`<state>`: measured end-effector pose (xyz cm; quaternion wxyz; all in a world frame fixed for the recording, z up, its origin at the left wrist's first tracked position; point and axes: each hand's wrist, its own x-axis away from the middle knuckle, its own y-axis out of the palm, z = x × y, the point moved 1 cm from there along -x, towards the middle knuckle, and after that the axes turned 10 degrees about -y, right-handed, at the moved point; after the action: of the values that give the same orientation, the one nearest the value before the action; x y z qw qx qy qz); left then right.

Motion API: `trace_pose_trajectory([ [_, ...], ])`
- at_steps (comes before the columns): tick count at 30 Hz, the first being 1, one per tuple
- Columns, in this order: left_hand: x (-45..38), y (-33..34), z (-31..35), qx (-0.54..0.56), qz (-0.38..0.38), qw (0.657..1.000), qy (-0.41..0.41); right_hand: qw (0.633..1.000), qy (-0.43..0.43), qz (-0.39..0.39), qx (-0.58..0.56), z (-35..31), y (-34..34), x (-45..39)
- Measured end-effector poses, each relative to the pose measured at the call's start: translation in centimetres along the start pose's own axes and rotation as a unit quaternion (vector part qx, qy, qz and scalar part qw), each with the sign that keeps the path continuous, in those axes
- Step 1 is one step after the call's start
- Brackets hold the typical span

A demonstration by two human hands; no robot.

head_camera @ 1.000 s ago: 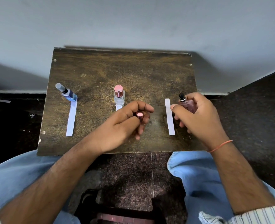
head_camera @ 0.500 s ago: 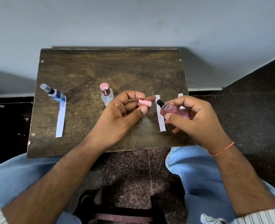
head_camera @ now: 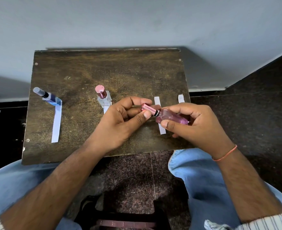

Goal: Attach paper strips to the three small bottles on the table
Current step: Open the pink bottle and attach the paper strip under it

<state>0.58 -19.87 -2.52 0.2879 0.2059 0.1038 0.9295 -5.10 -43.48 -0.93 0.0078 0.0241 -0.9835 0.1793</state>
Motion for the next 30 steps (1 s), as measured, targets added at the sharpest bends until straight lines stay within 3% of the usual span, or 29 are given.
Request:
trace_pose_trajectory([
  [13,0.4,-0.4,-0.4,-0.056,0.017,0.998,0.006,0.998,-0.034,-0.023,-0.055,-0.3,1.2,-0.1],
  [17,0.3,-0.6,-0.1,-0.042,0.024,0.998,0.040,0.995,-0.100,-0.019,0.019,-0.7,1.1,-1.0],
  [21,0.4,-1.1,0.0,-0.015,0.018,1.000,0.013,0.991,-0.118,0.025,0.057,-0.7,1.3,-1.7],
  [26,1.4,-2.0,-0.3,-0.119,0.022,0.992,-0.033,0.990,-0.103,0.090,-0.025,-1.1,0.7,-3.2],
  [30,2.3,-2.8,0.3,-0.231,-0.019,0.972,-0.042,0.988,-0.096,0.107,-0.050,-1.4,0.8,-4.1],
])
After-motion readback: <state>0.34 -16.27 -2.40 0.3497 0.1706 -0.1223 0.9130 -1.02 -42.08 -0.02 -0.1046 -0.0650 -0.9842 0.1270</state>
